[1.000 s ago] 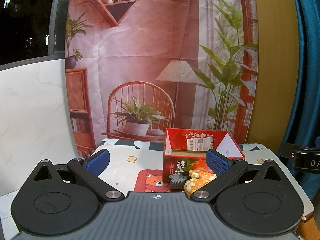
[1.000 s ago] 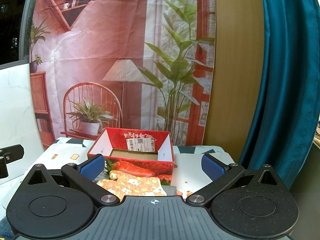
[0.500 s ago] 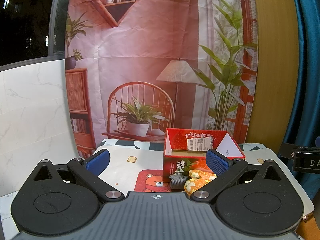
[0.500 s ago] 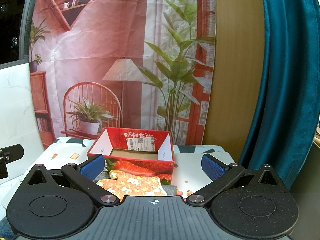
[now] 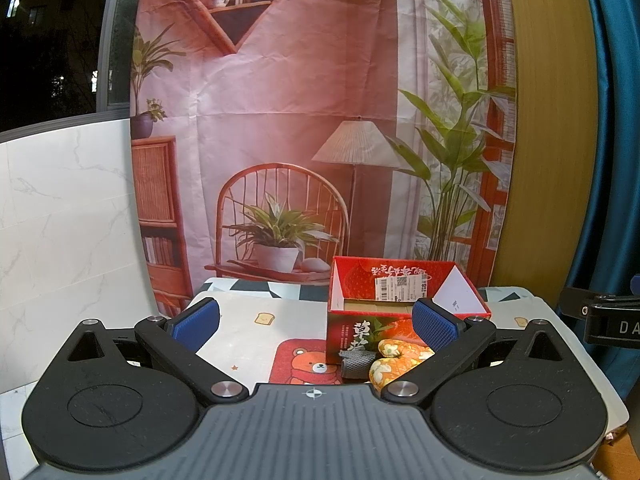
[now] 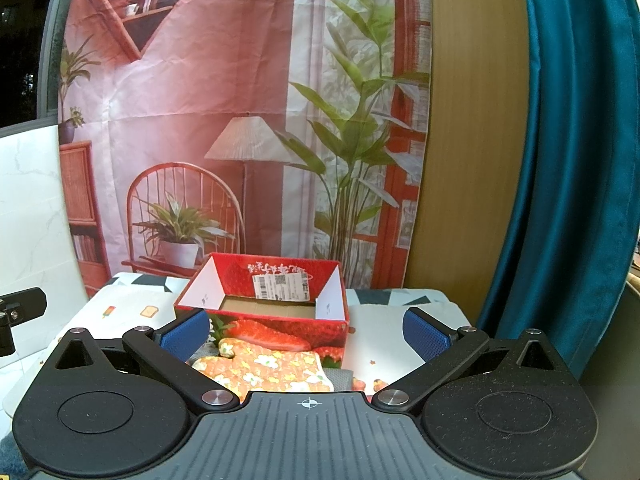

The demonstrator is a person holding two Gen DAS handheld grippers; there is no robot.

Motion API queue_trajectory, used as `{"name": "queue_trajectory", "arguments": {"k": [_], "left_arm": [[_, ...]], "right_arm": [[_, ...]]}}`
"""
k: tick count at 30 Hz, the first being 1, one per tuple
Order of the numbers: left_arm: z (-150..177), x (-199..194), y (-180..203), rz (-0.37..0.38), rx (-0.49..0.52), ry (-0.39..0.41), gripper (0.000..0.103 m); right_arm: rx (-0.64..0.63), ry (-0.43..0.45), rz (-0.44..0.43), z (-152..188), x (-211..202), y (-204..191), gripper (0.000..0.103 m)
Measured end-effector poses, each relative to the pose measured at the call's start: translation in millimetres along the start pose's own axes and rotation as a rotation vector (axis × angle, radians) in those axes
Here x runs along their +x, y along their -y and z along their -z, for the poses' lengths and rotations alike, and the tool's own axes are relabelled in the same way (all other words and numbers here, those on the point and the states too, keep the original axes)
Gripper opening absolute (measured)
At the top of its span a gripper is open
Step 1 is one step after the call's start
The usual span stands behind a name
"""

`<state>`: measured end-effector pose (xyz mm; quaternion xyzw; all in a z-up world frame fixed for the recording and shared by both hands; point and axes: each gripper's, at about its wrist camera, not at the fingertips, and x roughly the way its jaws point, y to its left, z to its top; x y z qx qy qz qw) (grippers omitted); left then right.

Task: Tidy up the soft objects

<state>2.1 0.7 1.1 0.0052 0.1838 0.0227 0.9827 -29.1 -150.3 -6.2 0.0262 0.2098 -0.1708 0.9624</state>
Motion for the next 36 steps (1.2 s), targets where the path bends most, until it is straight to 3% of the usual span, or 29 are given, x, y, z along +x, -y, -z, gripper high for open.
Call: {"name": "queue_trajectory", "arguments": {"k": [11,20,24,30,36], "left_arm": [[0,2,-1,-0.012,0.0,-0.006,0.103],[9,18,-6,-0.029,-0.021,-0.024,0.103],[21,39,-6,-0.031,-0.029,-0.03,0.103],[49,78,-6,-0.013,-0.073,-0.032,0.103],[82,117,-9,0.017,-0.113,-0.093,0.103]], "right_arm": [[0.021,-0.007,-0.024,5,2,-2,0.103],[0.11,0.025,-0.149,12,13,15,0.103],[0.134,0.063,-0.189,16,30,25,0.103],[0.115,0.127,-0.153,36,71,29,0.103],[0.109,0.091,-0.17,71,109,24,0.103]]}}
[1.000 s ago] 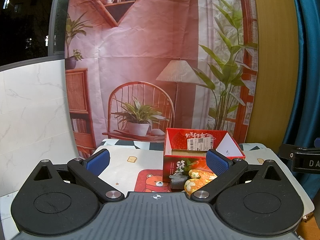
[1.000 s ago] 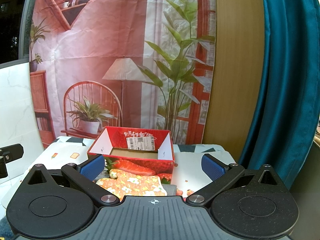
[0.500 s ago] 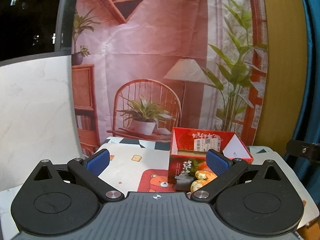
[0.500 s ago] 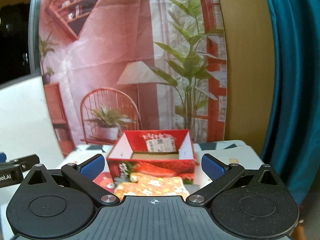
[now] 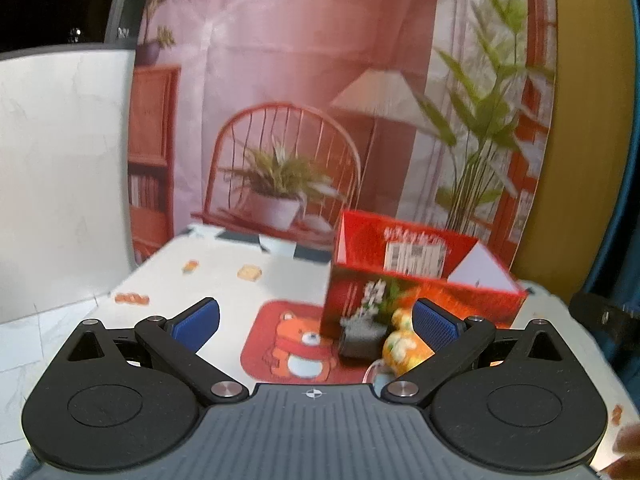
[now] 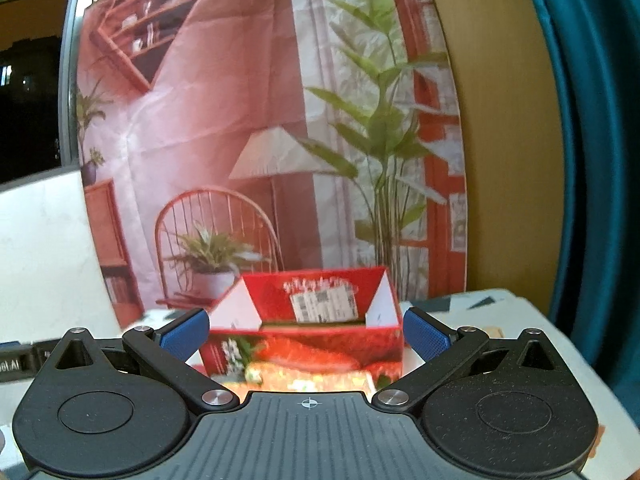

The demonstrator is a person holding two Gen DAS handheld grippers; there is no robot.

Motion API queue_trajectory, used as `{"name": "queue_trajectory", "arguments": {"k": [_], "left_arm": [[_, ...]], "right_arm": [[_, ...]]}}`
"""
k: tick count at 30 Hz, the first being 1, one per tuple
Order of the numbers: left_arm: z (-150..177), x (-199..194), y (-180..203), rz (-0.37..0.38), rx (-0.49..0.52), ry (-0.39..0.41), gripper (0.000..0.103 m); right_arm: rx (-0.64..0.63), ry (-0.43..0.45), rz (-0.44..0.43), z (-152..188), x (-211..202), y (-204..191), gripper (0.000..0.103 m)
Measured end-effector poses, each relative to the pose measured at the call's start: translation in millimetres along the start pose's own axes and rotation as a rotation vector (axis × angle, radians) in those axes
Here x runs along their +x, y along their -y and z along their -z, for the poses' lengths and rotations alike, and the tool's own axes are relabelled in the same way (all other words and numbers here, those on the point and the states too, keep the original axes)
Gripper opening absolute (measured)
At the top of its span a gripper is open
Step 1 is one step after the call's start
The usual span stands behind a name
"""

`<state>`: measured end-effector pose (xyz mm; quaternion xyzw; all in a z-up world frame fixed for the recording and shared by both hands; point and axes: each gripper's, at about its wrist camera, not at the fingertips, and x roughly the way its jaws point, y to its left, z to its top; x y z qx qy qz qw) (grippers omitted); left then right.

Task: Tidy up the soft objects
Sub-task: 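Move both grippers toward the blue-and-white cotton pad bag on the pile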

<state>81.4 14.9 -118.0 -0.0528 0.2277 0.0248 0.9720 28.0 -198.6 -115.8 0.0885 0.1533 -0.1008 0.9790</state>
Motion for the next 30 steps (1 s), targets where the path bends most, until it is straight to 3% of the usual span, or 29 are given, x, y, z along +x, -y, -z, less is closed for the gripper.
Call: {"name": "queue_trajectory", "arguments": {"k": [2,6,10,14,18,25,30], "left_arm": [[9,15,2,-0.004,0.029,-0.027,0.103],[31,38,10,-0.006,0.13,-0.059,0.103],[60,59,21,-0.005,0.231,-0.115,0.103],[86,79,26,0.01,0.267,-0.214,0.103],[100,88,29,0.028,0.285,-0.258,0.103],[111,97,34,0.022,0.29,-0.26,0.103],[116,102,30,0.027,0.252,-0.285,0.103]], "right_arm": [[-0.022,-0.036,-0.008,14,11,-1,0.103],[-0.072,-0.105,0.056,48,31,-8,0.103],[-0.053,-0.168,0.009,77,43,-7,0.103],[-0.074,-0.215,0.015,104,51,-7,0.103],[-0.062,-0.282,-0.003,125,58,-4,0.102],[-0.071,-0.37,-0.03,143,70,-4,0.081],[-0.094,-0.377,-0.05,146,70,-10,0.074]]}}
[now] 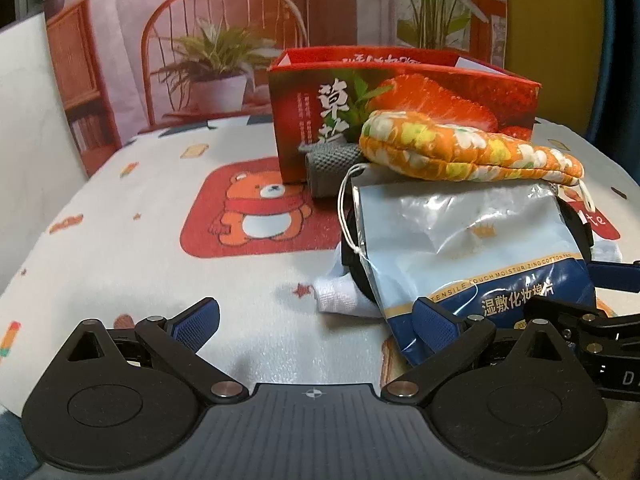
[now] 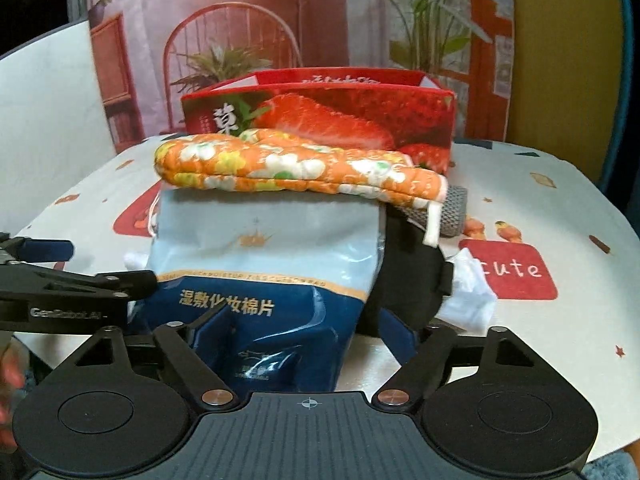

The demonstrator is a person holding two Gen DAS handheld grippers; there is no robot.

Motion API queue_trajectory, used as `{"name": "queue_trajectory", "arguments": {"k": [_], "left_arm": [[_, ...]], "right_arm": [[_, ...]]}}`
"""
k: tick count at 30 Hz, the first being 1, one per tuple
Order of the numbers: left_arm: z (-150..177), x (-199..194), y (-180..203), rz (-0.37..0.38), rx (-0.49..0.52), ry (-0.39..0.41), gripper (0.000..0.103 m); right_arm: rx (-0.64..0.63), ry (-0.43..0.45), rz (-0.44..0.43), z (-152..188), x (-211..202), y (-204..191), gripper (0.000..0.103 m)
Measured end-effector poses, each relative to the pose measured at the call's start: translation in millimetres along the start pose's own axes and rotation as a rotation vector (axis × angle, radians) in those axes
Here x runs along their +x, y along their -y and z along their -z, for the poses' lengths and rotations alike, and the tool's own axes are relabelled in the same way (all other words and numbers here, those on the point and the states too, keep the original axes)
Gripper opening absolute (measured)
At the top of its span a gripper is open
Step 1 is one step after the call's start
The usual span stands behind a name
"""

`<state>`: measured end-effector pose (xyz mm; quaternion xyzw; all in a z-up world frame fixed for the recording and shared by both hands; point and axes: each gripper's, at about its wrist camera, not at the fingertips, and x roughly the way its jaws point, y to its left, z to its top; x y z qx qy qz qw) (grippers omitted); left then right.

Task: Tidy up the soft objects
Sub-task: 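Move both grippers toward the blue-and-white cotton pad bag on the pile, then close both grippers on the cotton pad bag and lift it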

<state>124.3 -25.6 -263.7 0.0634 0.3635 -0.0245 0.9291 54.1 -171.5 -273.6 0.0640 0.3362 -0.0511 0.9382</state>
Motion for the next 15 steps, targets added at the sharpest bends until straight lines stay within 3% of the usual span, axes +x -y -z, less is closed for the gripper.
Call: {"name": "queue_trajectory", "arguments": {"k": [4,7,10,15], "left_arm": [[2,5,1,-0.01,0.004,-0.03,0.103],[7,22,0,-0.028,0.005,-0.138,0.103],[6,25,-12,0.017,-0.065,-0.161,0.103],[6,25,-8,0.016,-0.059,-0.148,0.103]], "right_arm": [[0.01,-0.008,-0.012,0,0,3,0.073],[0.017,-0.012,-0.019,-1,1,4,0.073],[0.024,-0.017,-0.02,0,2,5,0.071],[0.028,-0.015,-0.028,0,3,4,0.07]]}}
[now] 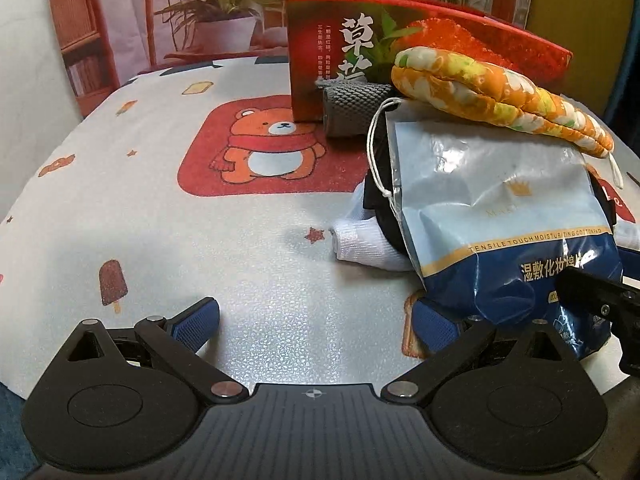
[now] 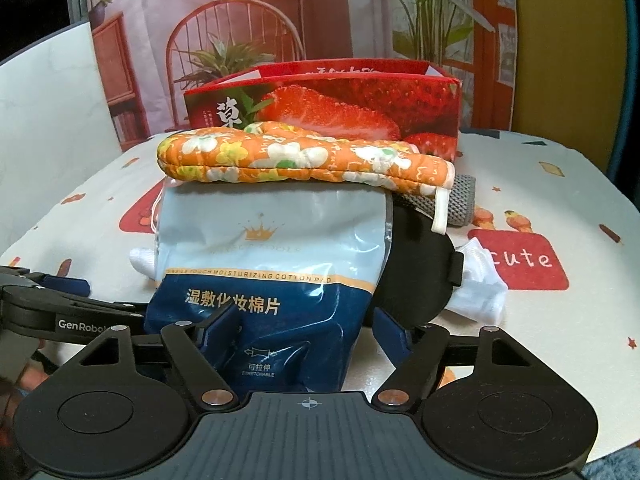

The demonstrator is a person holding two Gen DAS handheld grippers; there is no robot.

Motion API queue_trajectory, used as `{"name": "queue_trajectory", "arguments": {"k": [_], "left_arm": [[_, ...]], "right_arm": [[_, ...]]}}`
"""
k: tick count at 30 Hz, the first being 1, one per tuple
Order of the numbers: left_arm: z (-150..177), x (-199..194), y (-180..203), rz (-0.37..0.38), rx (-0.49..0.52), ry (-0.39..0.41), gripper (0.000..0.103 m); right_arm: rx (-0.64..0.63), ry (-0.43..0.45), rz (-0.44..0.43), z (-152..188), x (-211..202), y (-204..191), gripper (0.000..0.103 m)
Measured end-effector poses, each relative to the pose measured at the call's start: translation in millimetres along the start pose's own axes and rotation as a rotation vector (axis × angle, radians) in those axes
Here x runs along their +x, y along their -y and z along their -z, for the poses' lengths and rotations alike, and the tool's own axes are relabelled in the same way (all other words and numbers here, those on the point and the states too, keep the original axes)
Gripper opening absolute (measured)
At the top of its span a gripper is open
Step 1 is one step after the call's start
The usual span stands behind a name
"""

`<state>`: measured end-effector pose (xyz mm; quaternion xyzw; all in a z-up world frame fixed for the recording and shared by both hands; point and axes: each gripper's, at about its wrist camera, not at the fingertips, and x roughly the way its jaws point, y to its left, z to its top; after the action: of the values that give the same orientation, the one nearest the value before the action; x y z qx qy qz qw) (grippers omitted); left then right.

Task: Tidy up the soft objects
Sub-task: 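Close both grippers on the cotton pad bag and lift it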

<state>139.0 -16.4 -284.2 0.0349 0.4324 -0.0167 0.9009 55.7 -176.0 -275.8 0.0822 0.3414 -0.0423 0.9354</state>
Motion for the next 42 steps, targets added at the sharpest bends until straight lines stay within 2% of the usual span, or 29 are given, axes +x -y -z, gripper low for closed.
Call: {"name": "queue_trajectory", "arguments": {"k": [5,9,10,11,14,18,20,22,23,26,29,34,40,42], "left_arm": [[6,1,0,0.0,0.001,0.025,0.103],[0,2,-7,0.024,0.015,-0.022,0.103],[-1,-1,-12,0.032,0.001,-0.033,0.099],[-1,-6,-17,0.054,-0.035,-0.023,0.094],[-5,-26,-29,0.152,-0.113,0.045,0.093],[-11,-45,-16,0.287,-0.071,0.142,0.093],[-14,-35,-1,0.292,-0.028,0.102,0.089],[-15,-18,6,0.29,-0.036,0.04,0.079],[-15,-11,6,0.298,-0.049,0.022,0.08],[-11,-3,0,0.318,-0.09,0.023,0.08],[-7,-8,8,0.315,-0.026,0.044,0.075],[-2,-10,9,0.425,-0.001,0.003,0.06],[2,-3,7,0.467,-0.038,-0.002,0.058],[4,-4,5,0.482,-0.044,-0.001,0.054]], "right_arm": [[0.004,0.001,-0.009,0,0,0,0.067],[0.006,0.003,-0.015,0,-1,0,0.065],[0.007,0.004,-0.016,0,-1,0,0.064],[0.009,0.004,-0.018,0,-2,0,0.063],[0.014,0.006,-0.022,0,-3,1,0.06],[0.008,0.007,-0.02,0,-5,-1,0.058],[0.01,0.006,-0.021,0,-4,-1,0.057],[0.009,0.005,-0.021,0,-4,-1,0.057],[0.008,0.005,-0.021,0,-4,-1,0.057],[0.015,0.0,-0.026,1,-3,1,0.057],[0.023,0.001,-0.033,1,-4,2,0.056],[0.025,0.004,-0.047,1,-5,3,0.052],[0.05,-0.01,-0.061,1,0,8,0.051],[0.067,-0.017,-0.067,1,2,11,0.051]]}}
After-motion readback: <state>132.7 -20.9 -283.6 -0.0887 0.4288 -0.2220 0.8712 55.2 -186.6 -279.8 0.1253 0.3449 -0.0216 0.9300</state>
